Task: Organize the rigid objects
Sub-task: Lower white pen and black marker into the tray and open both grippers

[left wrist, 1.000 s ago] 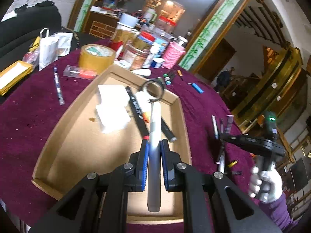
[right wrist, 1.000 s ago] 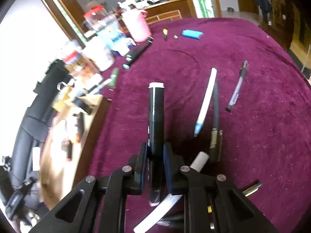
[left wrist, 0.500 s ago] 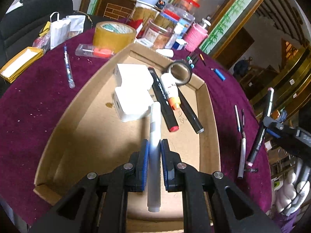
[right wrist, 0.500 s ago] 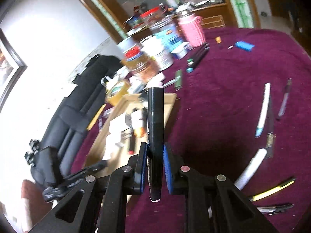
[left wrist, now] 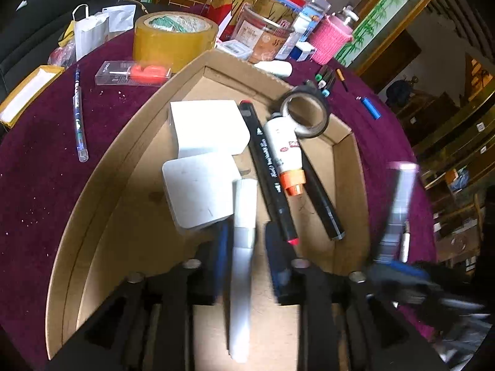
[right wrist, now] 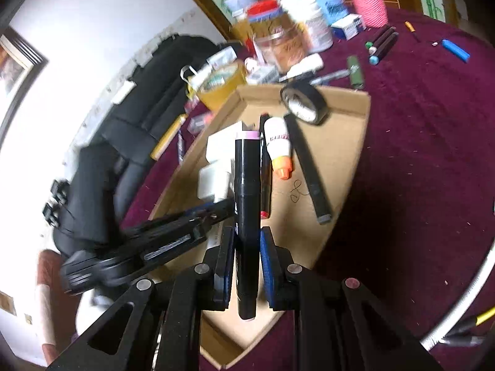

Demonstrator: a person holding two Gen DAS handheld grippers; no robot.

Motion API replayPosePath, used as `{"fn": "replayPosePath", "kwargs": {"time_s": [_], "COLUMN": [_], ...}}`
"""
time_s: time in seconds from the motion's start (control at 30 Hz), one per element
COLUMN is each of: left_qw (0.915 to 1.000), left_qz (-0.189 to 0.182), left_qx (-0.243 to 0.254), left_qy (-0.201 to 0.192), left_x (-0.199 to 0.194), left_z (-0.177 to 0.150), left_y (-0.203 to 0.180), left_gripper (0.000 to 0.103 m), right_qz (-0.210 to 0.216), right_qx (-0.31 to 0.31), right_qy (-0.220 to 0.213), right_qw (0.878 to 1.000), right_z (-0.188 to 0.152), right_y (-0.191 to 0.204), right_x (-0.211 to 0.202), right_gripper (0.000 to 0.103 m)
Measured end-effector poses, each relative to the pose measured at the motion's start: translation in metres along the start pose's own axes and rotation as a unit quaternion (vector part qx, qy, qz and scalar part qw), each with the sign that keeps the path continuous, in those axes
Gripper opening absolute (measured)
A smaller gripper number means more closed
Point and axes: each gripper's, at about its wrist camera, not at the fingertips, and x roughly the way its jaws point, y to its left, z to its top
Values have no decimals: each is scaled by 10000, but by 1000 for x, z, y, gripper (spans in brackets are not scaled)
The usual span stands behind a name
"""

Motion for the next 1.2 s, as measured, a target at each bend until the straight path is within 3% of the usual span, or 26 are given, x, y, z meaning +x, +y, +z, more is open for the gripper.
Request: {"fn": "replayPosePath", "kwargs": {"time_s": [0.13, 0.27, 0.5, 0.67, 0.73, 0.8, 0.93, 1.1, 1.2], "left_qw": [9990, 9952, 9907, 9906, 9904, 9900, 9897, 9911, 9923], "left_qz": [-173, -289, -188, -234, -224, -200, -127, -109, -111], "left_qx": [-7, -205, -460, -464, -425, -399, -345, -275, -194], "left_qy": [-404, -908, -1263, -1264, -1300, -1337, -1384, -1301, -1214], "left_x": [-28, -61, -87, -89, -92, -94, -97, -95, -93], "left_z": [-11, -23, -39, -43, -44, -45, -48, -51, -53], "left_y": [3, 17, 42, 43, 42, 41, 36, 27, 18], "left_gripper": [41, 62, 64, 64, 66, 71, 73, 78, 78], "right_qz": [-323, -681, -1821, -1805, -1640, -1363, -1067, -1162, -1377], "right_qx": [-98, -196, -480, -236, -221, -103, -24, -147, -165], "right_qy": [306, 460, 338, 407, 294, 197, -149, -926, -1318], "right_qw": [9990, 9964, 9815, 9825, 9858, 9904, 9942, 9888, 9815], "right_z": [6, 12, 25, 33, 35, 36, 35, 20, 5], "right_y": [5, 5, 12, 1, -2, -8, -9, -15, -26], "right_x": [28, 47, 54, 62, 59, 51, 28, -30, -63], "right_gripper": [18, 18, 19, 20, 26, 39, 45, 73, 79]}}
